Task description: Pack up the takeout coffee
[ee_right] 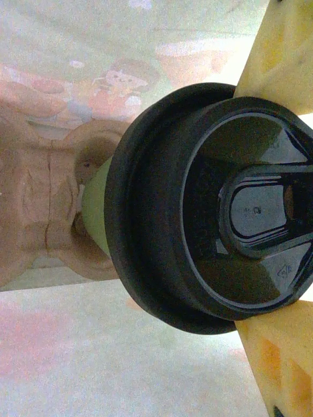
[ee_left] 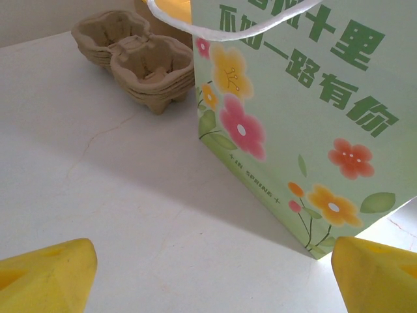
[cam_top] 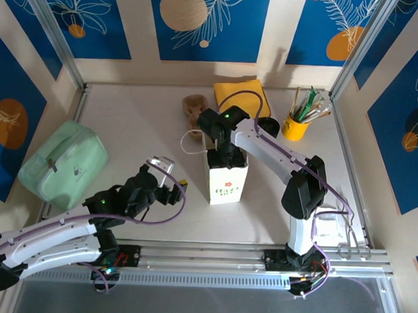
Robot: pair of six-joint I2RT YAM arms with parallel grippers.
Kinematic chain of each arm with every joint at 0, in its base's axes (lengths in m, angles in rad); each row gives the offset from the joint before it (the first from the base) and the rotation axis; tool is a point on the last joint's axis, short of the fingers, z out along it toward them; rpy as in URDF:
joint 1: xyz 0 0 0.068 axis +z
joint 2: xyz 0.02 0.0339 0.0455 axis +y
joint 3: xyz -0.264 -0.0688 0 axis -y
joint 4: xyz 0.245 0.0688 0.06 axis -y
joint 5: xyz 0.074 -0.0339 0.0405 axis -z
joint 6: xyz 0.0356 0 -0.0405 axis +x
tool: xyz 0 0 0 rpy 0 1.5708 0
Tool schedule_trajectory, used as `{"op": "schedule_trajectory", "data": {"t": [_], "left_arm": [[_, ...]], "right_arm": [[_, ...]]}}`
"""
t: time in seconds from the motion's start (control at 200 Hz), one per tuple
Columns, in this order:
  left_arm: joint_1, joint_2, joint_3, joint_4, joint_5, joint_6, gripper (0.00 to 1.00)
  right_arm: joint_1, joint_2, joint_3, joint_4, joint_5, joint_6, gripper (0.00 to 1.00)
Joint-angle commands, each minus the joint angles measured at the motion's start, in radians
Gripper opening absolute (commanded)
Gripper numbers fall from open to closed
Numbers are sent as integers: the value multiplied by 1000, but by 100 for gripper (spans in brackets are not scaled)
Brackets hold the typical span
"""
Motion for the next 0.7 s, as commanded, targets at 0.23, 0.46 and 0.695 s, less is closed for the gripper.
{"op": "schedule_trajectory", "data": {"t": [0.23,0.46,0.695], "left_arm": [[-5,-11,4,-19,-17,12,93],[-6,-9,5,-20,-16,11,93],[-6,-14,1,-25,-17,6,93]], "right_arm": [[5,-7,-55,28,-21,16,61],[12,-7,-85,51,-23,21,61],[11,-4,-105,70,-30,23,61]]}}
